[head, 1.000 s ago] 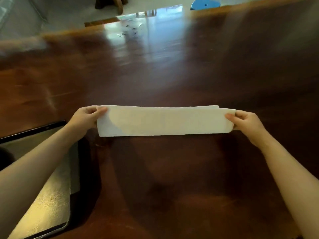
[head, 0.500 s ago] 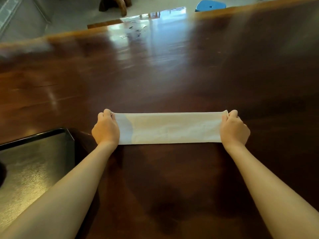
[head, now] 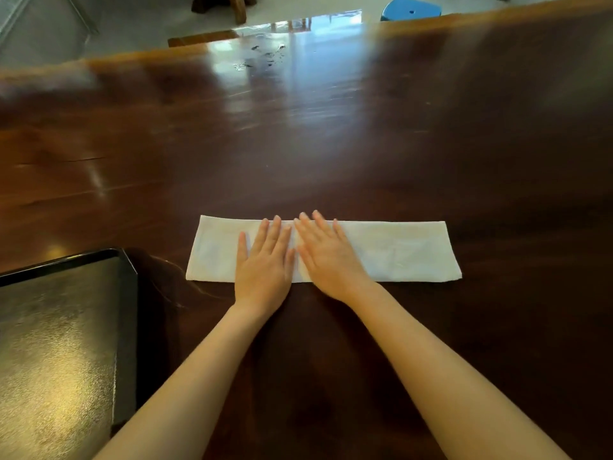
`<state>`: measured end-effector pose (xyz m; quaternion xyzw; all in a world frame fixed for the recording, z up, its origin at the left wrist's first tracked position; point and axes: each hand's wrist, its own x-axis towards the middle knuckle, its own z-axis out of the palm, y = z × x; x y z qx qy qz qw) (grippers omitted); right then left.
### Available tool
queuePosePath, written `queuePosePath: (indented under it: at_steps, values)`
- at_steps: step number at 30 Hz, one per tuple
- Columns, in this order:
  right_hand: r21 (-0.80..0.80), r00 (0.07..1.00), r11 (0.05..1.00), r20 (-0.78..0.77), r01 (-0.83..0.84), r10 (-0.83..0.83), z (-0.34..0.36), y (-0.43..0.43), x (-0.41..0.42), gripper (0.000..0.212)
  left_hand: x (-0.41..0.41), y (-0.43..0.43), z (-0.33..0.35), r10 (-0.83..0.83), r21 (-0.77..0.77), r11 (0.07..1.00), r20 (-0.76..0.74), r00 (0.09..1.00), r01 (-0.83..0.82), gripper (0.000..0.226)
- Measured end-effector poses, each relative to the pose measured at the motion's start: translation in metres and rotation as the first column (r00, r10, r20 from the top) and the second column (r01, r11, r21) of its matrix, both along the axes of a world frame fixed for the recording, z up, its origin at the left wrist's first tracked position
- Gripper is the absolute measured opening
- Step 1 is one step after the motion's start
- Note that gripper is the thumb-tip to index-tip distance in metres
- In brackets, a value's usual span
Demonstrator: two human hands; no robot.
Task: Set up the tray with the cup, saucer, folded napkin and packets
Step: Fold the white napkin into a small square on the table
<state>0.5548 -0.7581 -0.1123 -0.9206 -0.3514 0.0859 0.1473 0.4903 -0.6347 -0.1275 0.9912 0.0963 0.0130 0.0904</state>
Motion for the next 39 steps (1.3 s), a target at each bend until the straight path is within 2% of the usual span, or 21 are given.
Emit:
queuePosePath:
  at_steps: [2,5,8,10,12,14,18,20,22,23,25,26,30,33,39]
  values:
    - [-0.113,0.999,0.994,0.031,-0.009,0.013,-0.009,0.005,0.000,0.052,0.000,0.005,-0.005,0.036,0.043,0.999,-0.046,0.998,-0.034,0.064]
    - [-0.133,0.996,0.990,0.077,0.049,-0.039,-0.011,-0.005,0.006,0.057,0.002,0.005,-0.002,0.052,0.024,0.998,-0.091,0.994,-0.050,0.062]
    - [-0.144,0.974,0.964,0.056,0.224,-0.218,-0.012,-0.047,0.024,0.055,0.000,0.016,0.001,0.133,0.021,0.991,-0.134,0.982,-0.131,0.065]
    - [-0.171,0.937,0.922,0.052,0.348,-0.345,-0.011,-0.089,0.037,0.054,0.000,0.020,0.002,0.121,0.024,0.993,-0.150,0.981,-0.118,0.069]
    - [-0.202,0.919,0.897,0.048,0.394,-0.392,-0.007,-0.118,0.041,0.054,0.001,0.020,0.001,0.096,0.007,0.995,-0.136,0.986,-0.096,0.070]
    - [-0.199,0.922,0.901,0.057,0.386,-0.383,-0.007,-0.125,0.041,0.054,0.002,0.025,0.002,0.117,-0.004,0.993,-0.122,0.986,-0.119,0.070]
    - [-0.175,0.919,0.903,0.076,0.393,-0.386,-0.010,-0.122,0.040,0.055,0.008,0.034,0.010,0.320,-0.010,0.946,-0.152,0.935,-0.325,0.062]
    - [-0.178,0.921,0.904,0.086,0.390,-0.381,-0.013,-0.122,0.041,0.054,0.024,-0.006,0.014,0.217,-0.044,0.975,-0.013,0.976,-0.218,0.060]
    - [-0.179,0.920,0.903,0.095,0.391,-0.380,-0.016,-0.123,0.042,0.054,0.043,-0.065,0.015,-0.011,-0.064,0.998,0.092,0.996,0.017,0.058]
    - [-0.175,0.920,0.904,0.105,0.391,-0.378,-0.017,-0.122,0.042,0.056,0.051,-0.091,0.013,-0.080,-0.066,0.994,0.095,0.992,0.086,0.055]
    - [-0.181,0.920,0.903,0.122,0.390,-0.373,-0.018,-0.122,0.041,0.061,0.061,-0.114,0.009,-0.093,-0.109,0.990,-0.020,0.995,0.090,0.053]
    - [-0.187,0.920,0.902,0.122,0.390,-0.373,-0.018,-0.123,0.042,0.062,0.061,-0.110,0.006,-0.090,-0.100,0.992,-0.069,0.994,0.082,0.054]
    - [-0.204,0.915,0.893,0.123,0.401,-0.383,-0.017,-0.122,0.041,0.061,0.047,-0.050,-0.001,-0.018,-0.041,0.999,-0.057,0.998,0.015,0.061]
    - [-0.216,0.918,0.892,0.110,0.397,-0.382,-0.015,-0.122,0.041,0.060,0.040,-0.006,0.003,0.024,-0.025,0.999,-0.102,0.994,-0.027,0.062]
    - [-0.217,0.919,0.893,0.092,0.395,-0.384,-0.012,-0.124,0.041,0.060,0.025,0.040,0.006,0.150,-0.024,0.988,-0.124,0.981,-0.154,0.065]
